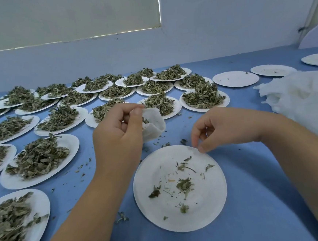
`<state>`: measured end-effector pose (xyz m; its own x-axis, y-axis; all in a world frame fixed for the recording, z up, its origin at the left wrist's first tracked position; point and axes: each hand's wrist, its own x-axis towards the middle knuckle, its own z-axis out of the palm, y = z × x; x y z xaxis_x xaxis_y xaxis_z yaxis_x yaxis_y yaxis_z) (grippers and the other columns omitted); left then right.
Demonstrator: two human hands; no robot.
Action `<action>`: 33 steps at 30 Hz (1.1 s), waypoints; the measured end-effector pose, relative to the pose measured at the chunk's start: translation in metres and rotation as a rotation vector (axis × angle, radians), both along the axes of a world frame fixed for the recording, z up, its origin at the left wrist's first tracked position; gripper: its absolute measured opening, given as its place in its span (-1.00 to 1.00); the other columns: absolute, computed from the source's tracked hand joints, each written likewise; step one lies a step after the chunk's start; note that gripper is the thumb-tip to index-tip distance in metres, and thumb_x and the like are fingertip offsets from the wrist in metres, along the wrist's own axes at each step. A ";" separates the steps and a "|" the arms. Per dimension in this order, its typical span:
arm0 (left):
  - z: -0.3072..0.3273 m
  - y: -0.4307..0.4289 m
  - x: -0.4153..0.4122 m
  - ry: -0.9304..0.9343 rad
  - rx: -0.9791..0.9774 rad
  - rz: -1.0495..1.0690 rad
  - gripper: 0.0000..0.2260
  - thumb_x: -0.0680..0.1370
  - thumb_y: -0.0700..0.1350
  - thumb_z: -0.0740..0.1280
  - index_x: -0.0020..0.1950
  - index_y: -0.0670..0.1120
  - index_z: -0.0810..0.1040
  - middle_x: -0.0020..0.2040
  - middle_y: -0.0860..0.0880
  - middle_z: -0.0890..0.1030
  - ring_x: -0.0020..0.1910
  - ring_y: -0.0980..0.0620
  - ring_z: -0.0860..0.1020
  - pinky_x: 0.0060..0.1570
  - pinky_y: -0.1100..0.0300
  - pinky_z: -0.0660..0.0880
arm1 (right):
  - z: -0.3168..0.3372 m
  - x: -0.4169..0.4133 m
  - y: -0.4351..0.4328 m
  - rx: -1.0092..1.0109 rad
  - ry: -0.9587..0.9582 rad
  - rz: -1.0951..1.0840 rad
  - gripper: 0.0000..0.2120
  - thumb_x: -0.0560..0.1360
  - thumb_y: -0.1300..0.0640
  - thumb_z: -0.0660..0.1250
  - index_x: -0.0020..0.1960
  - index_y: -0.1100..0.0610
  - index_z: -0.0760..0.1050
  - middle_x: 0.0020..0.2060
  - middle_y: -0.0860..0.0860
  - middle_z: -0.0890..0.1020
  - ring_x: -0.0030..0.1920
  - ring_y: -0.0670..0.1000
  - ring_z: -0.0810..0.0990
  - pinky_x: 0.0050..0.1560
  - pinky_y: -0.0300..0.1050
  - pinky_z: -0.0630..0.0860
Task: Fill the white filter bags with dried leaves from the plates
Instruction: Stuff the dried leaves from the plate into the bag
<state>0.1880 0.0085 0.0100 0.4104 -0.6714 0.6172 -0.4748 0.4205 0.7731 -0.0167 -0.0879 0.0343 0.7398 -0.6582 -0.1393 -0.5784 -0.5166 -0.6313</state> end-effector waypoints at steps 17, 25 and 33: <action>-0.002 0.003 -0.005 -0.143 0.002 0.008 -0.76 0.60 -0.16 0.30 -0.10 0.20 0.54 -0.36 0.17 0.51 -0.39 0.22 0.43 -0.41 0.48 0.33 | 0.003 -0.001 0.021 -0.010 0.218 0.097 -0.93 0.36 0.05 0.48 -0.23 -0.09 0.61 -0.43 -0.22 0.56 -0.42 -0.23 0.46 -0.36 -0.38 0.35; -0.001 0.004 -0.007 -0.137 0.016 0.010 -0.76 0.59 -0.17 0.30 -0.13 0.19 0.54 -0.37 0.23 0.51 -0.39 0.24 0.43 -0.41 0.48 0.33 | 0.001 0.004 0.027 -0.028 0.264 0.076 -0.93 0.37 0.10 0.41 -0.24 -0.08 0.60 -0.43 -0.20 0.55 -0.42 -0.17 0.42 -0.28 -0.17 0.42; -0.002 0.002 -0.006 -0.148 0.006 0.021 -0.77 0.59 -0.17 0.30 -0.12 0.19 0.54 -0.35 0.14 0.50 -0.38 0.24 0.43 -0.39 0.47 0.34 | 0.001 0.015 0.037 -0.032 -0.018 0.130 -0.88 0.42 0.14 0.42 -0.24 -0.07 0.61 -0.46 -0.18 0.49 -0.45 -0.20 0.40 -0.39 -0.40 0.35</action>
